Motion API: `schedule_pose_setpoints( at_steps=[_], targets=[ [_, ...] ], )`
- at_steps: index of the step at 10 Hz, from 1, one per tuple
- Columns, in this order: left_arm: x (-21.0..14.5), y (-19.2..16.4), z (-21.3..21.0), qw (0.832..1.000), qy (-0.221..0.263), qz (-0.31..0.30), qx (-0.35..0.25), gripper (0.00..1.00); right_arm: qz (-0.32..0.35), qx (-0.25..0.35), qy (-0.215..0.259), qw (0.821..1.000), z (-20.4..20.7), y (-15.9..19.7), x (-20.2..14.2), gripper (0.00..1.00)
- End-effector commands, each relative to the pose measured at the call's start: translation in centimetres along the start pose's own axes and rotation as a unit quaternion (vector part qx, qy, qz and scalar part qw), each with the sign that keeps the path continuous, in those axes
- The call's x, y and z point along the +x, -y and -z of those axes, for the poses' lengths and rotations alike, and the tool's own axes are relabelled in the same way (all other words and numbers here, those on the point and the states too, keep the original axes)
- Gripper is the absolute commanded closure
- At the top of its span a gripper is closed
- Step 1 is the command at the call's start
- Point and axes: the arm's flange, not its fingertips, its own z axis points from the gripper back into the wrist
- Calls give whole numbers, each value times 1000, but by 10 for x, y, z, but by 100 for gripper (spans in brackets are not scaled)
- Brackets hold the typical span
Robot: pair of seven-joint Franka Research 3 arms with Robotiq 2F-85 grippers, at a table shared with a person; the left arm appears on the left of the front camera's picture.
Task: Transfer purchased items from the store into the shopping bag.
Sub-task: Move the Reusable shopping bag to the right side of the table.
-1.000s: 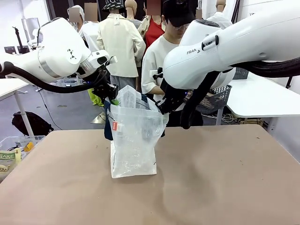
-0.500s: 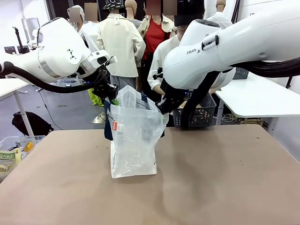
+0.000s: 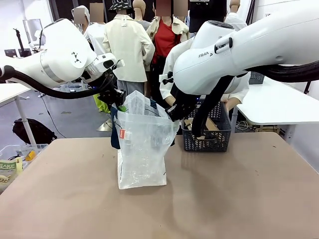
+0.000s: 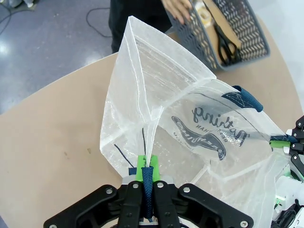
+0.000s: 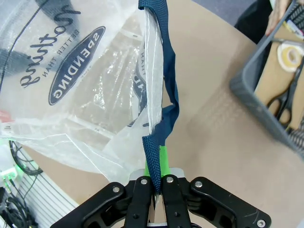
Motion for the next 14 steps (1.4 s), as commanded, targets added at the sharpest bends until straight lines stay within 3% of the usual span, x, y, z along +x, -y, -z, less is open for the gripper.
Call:
schedule_pose_setpoints(
  at_steps=[1, 14],
  targets=[
    [0, -1, -2, 1000, 1, 1, 1, 100, 1, 1, 0, 1000, -1, 0, 0, 100],
    [0, -1, -2, 1000, 1, 1, 1, 100, 1, 1, 0, 1000, -1, 0, 0, 100]
  ],
)
